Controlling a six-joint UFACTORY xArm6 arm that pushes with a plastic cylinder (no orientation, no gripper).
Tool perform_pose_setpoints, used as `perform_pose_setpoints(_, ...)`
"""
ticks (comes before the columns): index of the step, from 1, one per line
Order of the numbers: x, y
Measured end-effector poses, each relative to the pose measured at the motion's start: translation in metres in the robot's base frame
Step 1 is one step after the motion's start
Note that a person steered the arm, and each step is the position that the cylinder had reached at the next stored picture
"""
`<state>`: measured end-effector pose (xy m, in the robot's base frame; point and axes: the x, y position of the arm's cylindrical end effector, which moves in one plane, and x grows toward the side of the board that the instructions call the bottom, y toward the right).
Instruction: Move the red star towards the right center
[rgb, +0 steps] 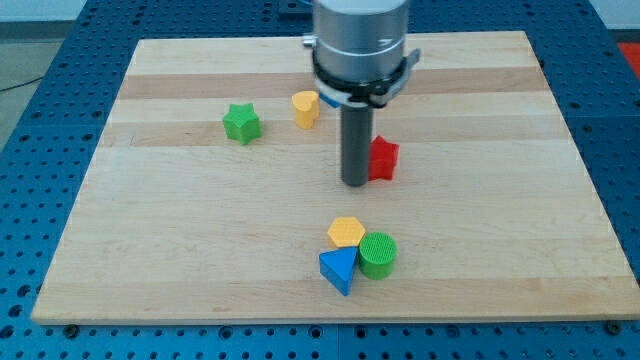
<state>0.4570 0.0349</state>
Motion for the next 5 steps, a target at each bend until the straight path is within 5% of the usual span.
perform_pose_setpoints(3, -0.052, 0.095)
perform_pose_setpoints(5, -0.098, 0.049)
